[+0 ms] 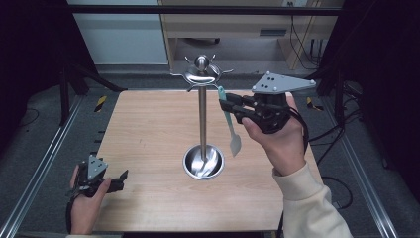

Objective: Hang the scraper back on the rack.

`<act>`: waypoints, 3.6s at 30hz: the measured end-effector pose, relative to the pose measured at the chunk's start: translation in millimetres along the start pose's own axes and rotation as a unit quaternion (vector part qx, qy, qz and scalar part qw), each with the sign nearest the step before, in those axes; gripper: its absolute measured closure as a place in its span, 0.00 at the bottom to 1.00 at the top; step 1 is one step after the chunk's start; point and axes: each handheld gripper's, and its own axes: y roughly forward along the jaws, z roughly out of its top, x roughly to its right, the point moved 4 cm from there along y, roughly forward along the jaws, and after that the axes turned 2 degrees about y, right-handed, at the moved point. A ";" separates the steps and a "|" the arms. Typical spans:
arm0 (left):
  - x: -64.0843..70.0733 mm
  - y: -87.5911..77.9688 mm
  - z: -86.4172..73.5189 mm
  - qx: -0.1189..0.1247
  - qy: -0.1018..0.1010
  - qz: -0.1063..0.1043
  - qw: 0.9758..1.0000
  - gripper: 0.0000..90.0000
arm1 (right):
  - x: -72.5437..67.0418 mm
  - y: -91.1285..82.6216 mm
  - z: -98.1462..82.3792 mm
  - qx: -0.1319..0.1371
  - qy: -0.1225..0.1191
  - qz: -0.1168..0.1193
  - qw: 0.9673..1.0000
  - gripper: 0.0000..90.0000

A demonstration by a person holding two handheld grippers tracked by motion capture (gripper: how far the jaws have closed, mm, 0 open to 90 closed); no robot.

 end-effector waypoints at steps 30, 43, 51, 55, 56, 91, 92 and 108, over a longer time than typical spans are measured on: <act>0.6 0.9 -0.1 -0.001 0.001 -0.002 1.000 0.03 | 1.6 18.2 0.2 0.012 0.007 -0.015 1.000 0.82; 0.7 0.9 -0.7 -0.003 0.002 -0.002 1.000 0.03 | 1.7 18.7 -1.9 0.020 0.010 -0.015 1.000 0.82; -1.9 0.6 -3.3 -0.006 -0.004 0.001 1.000 0.03 | 2.2 20.3 -2.8 0.024 0.011 -0.012 1.000 0.82; -1.5 0.5 -3.0 -0.008 -0.003 0.002 1.000 0.03 | 2.6 20.2 -4.1 0.021 0.009 -0.014 1.000 0.78; -1.5 0.5 -2.7 -0.008 -0.001 0.002 1.000 0.03 | 3.1 20.3 -5.1 0.019 0.007 -0.016 1.000 0.76; -1.4 0.6 -2.8 -0.007 -0.001 0.000 1.000 0.03 | 47.1 -4.5 -125.9 0.015 0.042 -0.163 0.986 0.11; -1.3 0.6 -2.7 -0.006 -0.002 -0.001 1.000 0.03 | 48.2 -3.6 -130.9 0.013 0.048 -0.163 0.985 0.12; -1.8 3.3 -3.8 -0.015 0.000 0.014 1.000 0.03 | 62.8 21.9 -196.1 -0.047 0.078 -0.168 0.982 0.15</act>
